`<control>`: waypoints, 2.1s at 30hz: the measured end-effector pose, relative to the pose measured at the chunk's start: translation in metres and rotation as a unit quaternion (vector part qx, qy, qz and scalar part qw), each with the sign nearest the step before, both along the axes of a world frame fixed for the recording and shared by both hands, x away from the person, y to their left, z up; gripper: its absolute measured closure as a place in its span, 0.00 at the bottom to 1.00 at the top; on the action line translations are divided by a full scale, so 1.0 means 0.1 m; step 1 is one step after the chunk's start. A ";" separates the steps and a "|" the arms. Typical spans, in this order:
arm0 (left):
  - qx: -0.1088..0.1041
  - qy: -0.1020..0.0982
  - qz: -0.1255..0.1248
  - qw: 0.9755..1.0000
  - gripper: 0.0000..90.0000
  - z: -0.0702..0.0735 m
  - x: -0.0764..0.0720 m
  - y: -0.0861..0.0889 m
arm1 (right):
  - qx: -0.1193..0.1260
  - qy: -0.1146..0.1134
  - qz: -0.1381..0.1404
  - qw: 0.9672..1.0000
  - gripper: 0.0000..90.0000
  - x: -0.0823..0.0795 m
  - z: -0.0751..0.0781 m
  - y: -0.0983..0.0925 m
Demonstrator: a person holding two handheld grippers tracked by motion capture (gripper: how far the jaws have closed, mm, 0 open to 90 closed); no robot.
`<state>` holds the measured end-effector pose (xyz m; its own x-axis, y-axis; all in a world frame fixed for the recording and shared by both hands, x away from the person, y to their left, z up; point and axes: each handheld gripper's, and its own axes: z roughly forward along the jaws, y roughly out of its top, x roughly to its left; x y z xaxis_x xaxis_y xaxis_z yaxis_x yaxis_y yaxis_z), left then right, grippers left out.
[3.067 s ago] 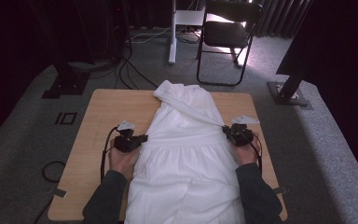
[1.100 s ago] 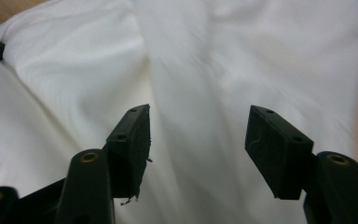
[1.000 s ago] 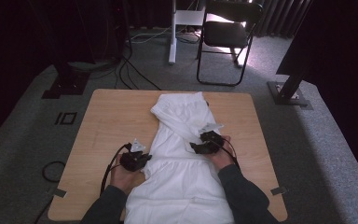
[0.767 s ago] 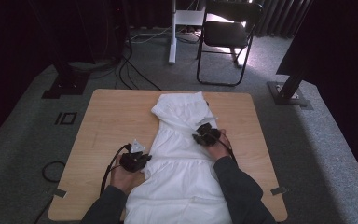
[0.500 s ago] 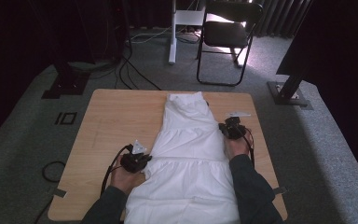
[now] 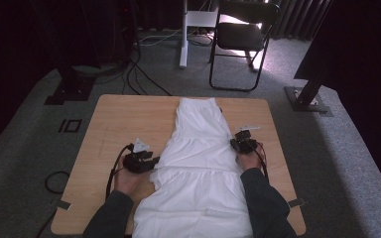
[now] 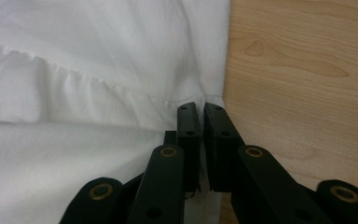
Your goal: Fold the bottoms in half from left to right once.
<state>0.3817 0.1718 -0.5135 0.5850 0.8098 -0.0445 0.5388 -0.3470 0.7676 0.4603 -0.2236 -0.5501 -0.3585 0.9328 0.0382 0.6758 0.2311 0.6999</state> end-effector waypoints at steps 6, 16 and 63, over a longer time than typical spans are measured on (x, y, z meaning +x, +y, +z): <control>0.011 0.002 -0.007 1.000 0.55 0.13 0.55 -0.42 | 0.000 -0.002 -0.002 1.000 0.95 -0.01 0.00 0.00; 0.066 0.028 -0.026 0.997 0.89 -0.30 0.63 -0.67 | -0.014 -0.005 0.022 1.000 0.98 -0.19 -0.01 0.03; 0.065 0.009 -0.078 0.995 0.86 -0.37 -0.34 -0.44 | 0.026 -0.043 0.015 0.999 1.00 0.21 0.55 0.27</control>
